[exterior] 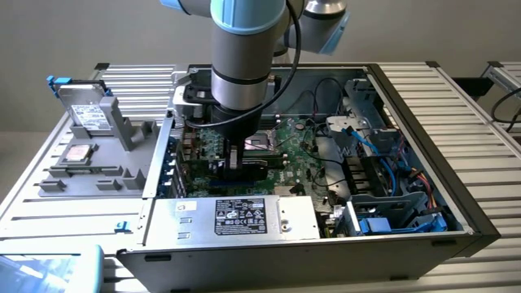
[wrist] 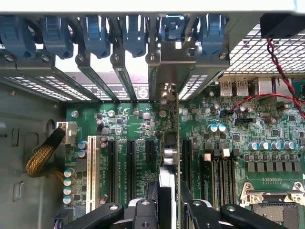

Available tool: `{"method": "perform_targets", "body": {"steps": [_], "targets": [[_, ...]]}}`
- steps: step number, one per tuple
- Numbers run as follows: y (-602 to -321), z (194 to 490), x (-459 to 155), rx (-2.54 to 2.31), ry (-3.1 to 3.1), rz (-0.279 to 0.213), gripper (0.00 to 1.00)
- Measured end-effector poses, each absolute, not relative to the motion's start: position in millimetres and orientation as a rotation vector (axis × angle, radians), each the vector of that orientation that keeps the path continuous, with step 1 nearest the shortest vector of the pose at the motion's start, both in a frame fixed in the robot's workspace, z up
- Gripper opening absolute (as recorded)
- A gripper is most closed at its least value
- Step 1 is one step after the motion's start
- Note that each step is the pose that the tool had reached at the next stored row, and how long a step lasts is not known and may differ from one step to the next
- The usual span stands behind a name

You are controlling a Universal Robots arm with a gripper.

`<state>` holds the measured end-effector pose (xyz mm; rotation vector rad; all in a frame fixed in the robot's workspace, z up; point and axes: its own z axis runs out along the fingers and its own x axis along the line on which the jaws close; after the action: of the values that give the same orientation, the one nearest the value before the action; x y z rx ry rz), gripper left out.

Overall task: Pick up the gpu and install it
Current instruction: 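Insert the gpu into the slot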

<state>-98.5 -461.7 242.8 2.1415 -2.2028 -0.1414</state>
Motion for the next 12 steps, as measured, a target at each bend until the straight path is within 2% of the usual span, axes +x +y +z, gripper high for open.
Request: {"method": "perform_targets", "body": {"steps": [12], "targets": [[-462.1,242.8,-97.5,2.158,-2.185,-0.142,0.28]]}}
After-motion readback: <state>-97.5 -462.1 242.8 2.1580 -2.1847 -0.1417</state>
